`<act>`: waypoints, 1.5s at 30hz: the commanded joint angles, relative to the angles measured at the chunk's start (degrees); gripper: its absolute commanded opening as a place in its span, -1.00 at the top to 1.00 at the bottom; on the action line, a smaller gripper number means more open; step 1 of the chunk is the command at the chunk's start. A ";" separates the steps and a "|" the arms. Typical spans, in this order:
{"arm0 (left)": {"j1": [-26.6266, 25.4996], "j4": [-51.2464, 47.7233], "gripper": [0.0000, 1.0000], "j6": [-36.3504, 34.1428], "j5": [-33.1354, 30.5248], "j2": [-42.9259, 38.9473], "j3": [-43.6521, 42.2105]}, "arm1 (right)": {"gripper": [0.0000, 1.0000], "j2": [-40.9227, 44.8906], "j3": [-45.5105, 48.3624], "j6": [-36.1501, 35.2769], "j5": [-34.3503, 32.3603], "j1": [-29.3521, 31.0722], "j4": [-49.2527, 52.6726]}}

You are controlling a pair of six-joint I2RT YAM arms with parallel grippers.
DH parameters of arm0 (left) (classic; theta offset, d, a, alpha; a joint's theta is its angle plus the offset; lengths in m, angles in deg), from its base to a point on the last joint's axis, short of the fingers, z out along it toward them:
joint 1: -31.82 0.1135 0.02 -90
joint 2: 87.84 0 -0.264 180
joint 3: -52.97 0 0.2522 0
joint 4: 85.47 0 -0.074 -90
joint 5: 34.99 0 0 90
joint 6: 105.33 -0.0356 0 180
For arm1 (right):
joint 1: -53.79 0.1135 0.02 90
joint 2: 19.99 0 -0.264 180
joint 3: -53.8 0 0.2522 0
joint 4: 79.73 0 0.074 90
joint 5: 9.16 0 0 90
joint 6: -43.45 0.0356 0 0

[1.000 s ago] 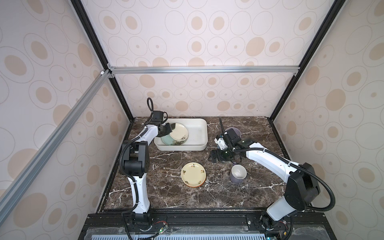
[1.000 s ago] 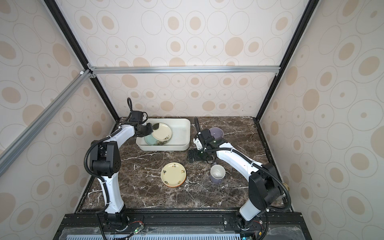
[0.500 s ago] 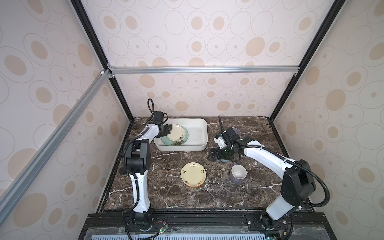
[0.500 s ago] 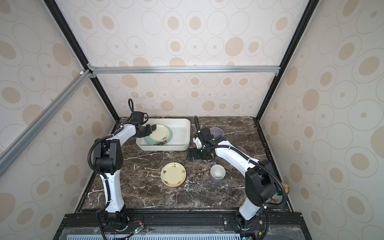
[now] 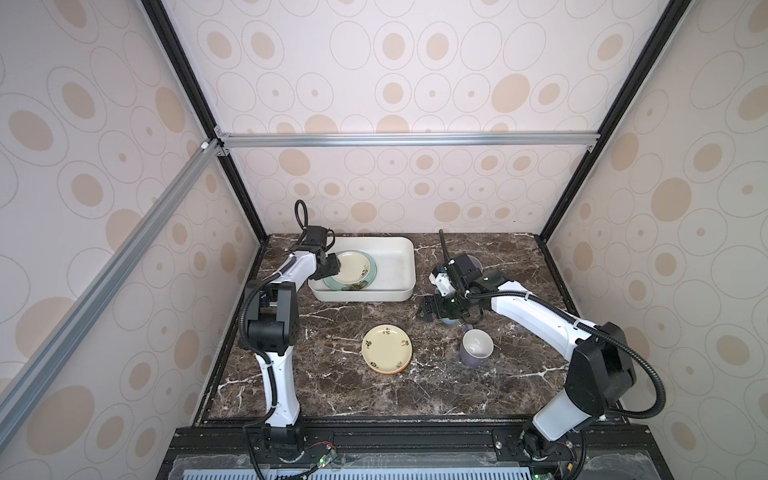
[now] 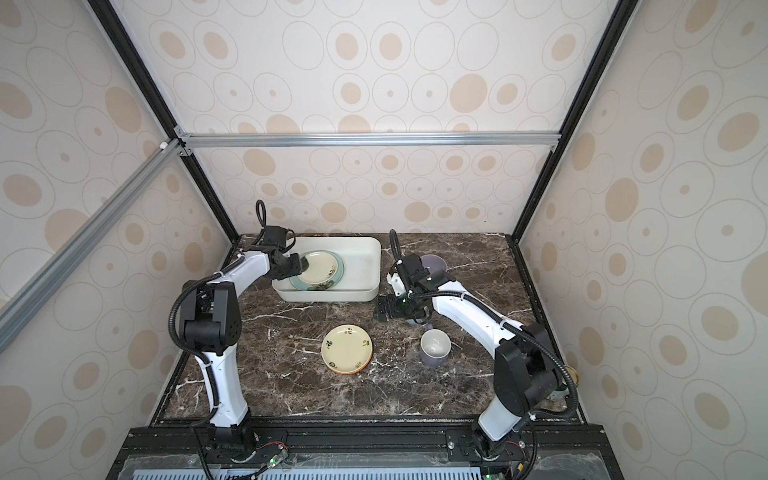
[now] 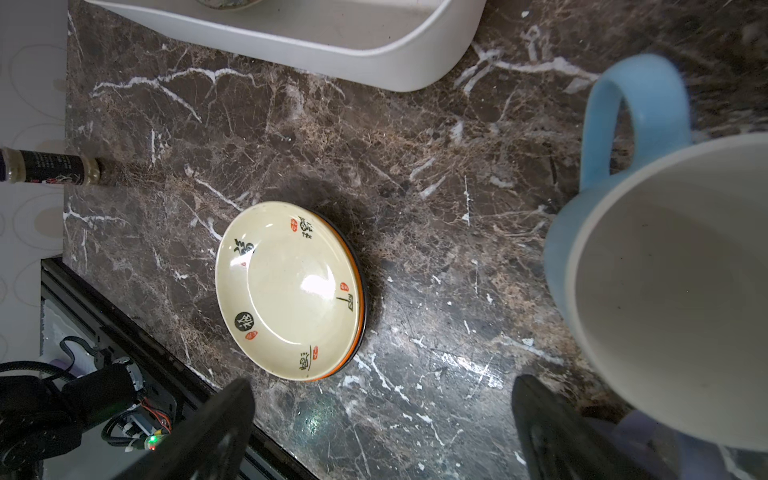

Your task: Place the mixed dishes into the plastic bin

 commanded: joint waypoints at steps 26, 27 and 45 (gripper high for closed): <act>-28.80 14.62 0.05 14.41 0.27 -48.40 -57.89 | -0.99 18.16 20.05 9.51 -9.66 14.79 -0.95; -29.12 15.15 0.04 14.43 0.27 -48.17 -58.04 | -0.99 18.77 20.71 9.98 -9.91 15.16 -1.20; -29.92 15.77 0.24 10.07 -0.96 -34.92 -53.58 | -0.99 23.26 23.48 11.03 -12.60 16.57 -0.01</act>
